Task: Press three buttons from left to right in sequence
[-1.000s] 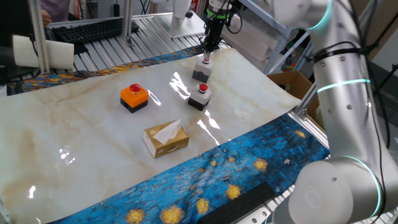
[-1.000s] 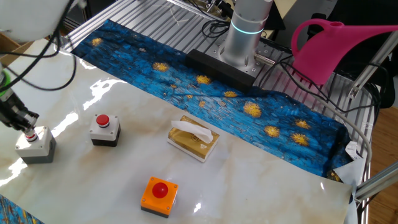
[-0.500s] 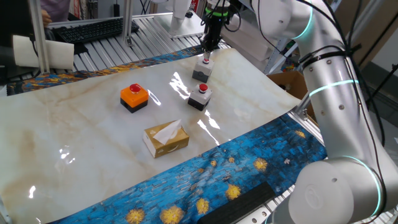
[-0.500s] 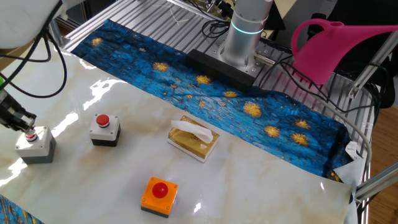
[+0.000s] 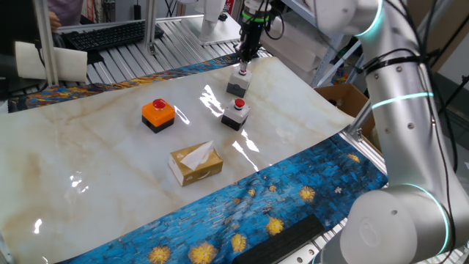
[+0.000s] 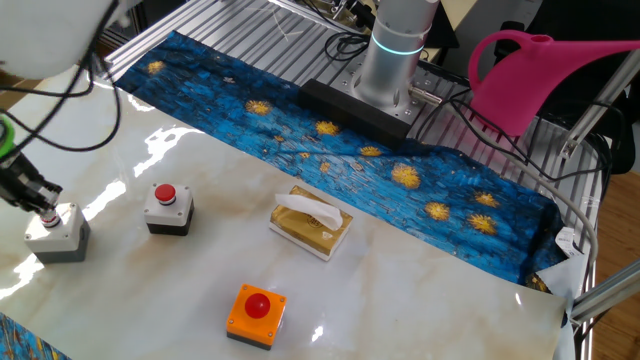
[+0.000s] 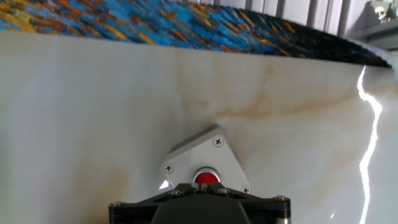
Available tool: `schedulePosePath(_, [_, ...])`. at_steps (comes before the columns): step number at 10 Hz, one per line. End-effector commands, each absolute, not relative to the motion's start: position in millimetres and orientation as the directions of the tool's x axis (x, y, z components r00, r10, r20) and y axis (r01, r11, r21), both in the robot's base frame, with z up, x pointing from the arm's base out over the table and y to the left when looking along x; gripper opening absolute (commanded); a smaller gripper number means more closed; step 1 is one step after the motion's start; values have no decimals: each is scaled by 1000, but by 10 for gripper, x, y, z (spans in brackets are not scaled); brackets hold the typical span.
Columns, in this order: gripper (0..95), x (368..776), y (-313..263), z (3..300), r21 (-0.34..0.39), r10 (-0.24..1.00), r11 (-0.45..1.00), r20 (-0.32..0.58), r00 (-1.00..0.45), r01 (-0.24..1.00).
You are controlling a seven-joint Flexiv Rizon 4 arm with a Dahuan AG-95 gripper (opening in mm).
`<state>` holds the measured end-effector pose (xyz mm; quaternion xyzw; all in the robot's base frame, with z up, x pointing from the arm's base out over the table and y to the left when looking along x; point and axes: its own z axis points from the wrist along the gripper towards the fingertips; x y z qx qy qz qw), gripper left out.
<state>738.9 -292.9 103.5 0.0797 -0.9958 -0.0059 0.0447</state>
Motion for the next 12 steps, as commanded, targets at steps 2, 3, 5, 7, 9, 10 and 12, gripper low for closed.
schedulePosePath(2, [0, 7437, -2948, 1044, 24, -157, 988, 103, -982, -156])
schedulePosePath(3, [0, 7437, -2948, 1044, 24, -160, 987, 103, -982, -158])
schedulePosePath(5, [0, 7437, -2947, 1043, 24, -167, 986, 102, -981, -166])
schedulePosePath(7, [0, 7437, -2947, 1043, 25, -170, 985, 103, -980, -168])
schedulePosePath(9, [0, 7437, -2947, 1043, 23, -170, 985, 101, -980, -169])
schedulePosePath(10, [0, 7437, -2947, 1043, 22, -167, 986, 100, -981, -165])
schedulePosePath(12, [0, 7437, -2947, 1043, 25, -165, 986, 100, -981, -163])
